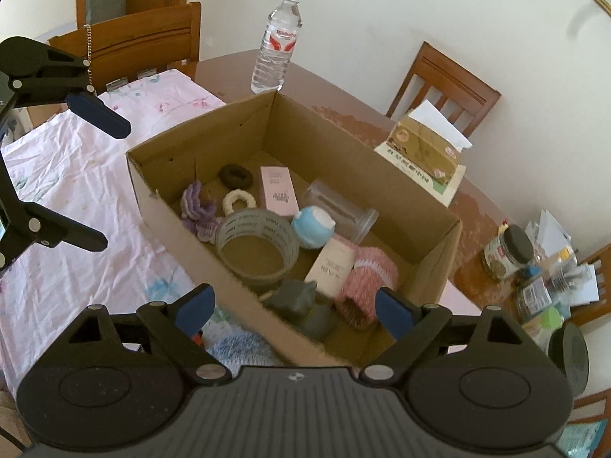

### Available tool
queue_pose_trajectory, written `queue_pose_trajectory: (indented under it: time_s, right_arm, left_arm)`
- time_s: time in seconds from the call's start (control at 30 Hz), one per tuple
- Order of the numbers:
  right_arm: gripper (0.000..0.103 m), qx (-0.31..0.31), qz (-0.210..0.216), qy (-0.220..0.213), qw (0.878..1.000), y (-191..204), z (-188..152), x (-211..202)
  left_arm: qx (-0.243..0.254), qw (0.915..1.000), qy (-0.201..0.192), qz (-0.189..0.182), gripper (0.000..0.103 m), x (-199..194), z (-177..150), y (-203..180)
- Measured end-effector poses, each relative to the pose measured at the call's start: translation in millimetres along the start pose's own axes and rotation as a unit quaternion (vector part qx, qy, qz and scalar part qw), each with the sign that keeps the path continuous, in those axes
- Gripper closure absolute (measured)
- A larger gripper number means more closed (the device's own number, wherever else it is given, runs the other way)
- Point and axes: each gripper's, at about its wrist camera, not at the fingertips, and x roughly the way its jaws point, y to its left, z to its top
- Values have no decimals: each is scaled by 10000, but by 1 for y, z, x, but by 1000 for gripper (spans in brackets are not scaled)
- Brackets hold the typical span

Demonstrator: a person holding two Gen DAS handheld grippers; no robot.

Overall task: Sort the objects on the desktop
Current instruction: 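Move both tools back toward the black toy block and blue knitted sock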

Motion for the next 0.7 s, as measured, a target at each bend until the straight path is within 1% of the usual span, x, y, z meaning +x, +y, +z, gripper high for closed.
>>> queue_pose_trajectory:
  time_s: [0.17, 0.43, 0.7]
  right_arm:
    - [9, 165, -55, 34, 9998, 5, -12, -11]
    - [9, 524, -201, 97, 9984, 16, -32, -27]
    - [9, 932, -345, 232, 9948, 31, -49, -33]
  left_arm:
    - [65, 9999, -21, -159, 15, -4, -4, -7]
    - [263, 9982, -29, -530, 15, -4, -11, -19]
    - [610, 9946, -65, -839, 15, -1, -20, -30]
